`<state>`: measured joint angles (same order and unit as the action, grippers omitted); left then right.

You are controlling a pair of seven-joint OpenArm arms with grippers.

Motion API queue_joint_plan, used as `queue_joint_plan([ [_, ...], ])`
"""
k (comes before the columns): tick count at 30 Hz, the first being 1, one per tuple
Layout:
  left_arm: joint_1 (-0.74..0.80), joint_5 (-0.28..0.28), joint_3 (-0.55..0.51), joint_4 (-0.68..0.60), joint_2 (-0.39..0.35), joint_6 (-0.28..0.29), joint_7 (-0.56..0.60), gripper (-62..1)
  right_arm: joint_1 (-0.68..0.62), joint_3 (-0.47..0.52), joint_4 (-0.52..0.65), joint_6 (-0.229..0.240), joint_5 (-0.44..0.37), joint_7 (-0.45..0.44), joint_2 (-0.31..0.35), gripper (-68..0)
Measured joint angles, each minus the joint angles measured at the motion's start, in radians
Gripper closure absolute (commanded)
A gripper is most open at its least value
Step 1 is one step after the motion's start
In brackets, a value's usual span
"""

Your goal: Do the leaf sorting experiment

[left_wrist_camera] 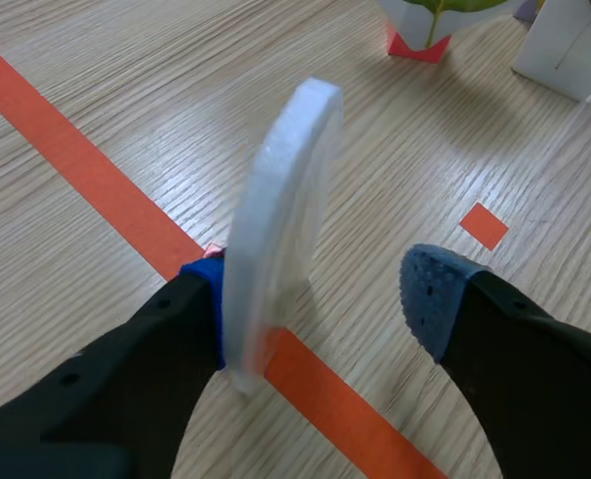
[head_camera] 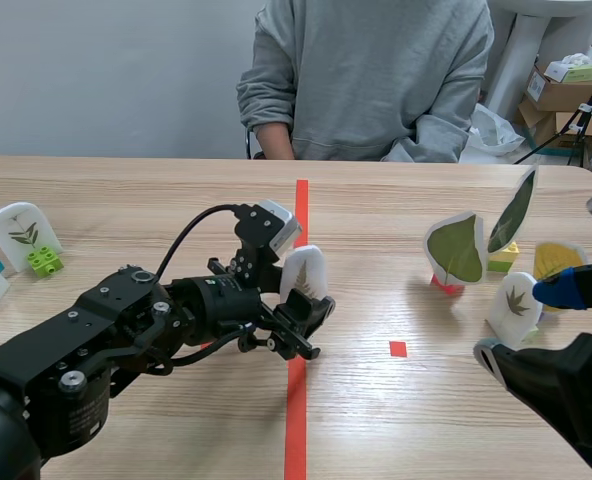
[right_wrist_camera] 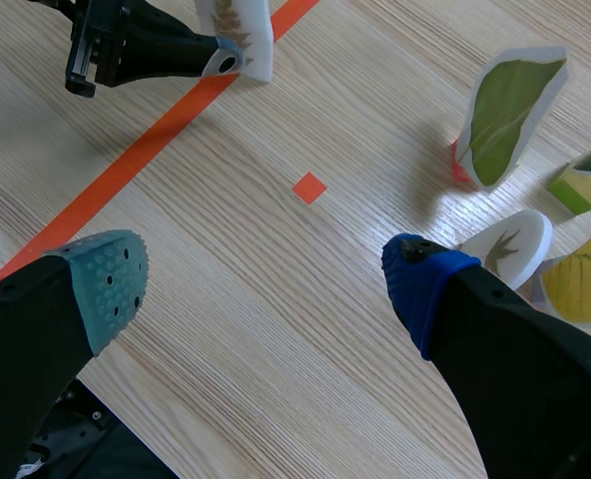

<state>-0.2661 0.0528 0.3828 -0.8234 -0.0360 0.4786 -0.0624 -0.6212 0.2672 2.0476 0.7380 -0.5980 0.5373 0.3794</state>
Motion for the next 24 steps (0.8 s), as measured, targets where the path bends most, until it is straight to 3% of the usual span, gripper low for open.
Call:
queue_joint_plan([
  [5, 0.0, 0.0, 0.0, 0.0, 0.0, 0.0, 0.001, -15.3, 0.0, 0.0, 0.0, 0.0, 0.0, 0.0, 0.0, -48.1],
  [12, 0.0, 0.0, 0.0, 0.0, 0.0, 0.0, 0.004, -6.3, 0.0, 0.0, 0.0, 0.0, 0.0, 0.0, 0.0, -48.1],
  [19, 0.01, 0.003, -0.011, -0.029, 0.0, 0.032, -0.019, -5.2, 0.0, 0.0, 0.0, 0.0, 0.0, 0.0, 0.0, -48.1],
  [24, 0.108, 0.066, -0.086, -0.233, 0.0, 0.046, -0.099, -5.2, 0.0, 0.0, 0.0, 0.0, 0.0, 0.0, 0.0, -48.1],
])
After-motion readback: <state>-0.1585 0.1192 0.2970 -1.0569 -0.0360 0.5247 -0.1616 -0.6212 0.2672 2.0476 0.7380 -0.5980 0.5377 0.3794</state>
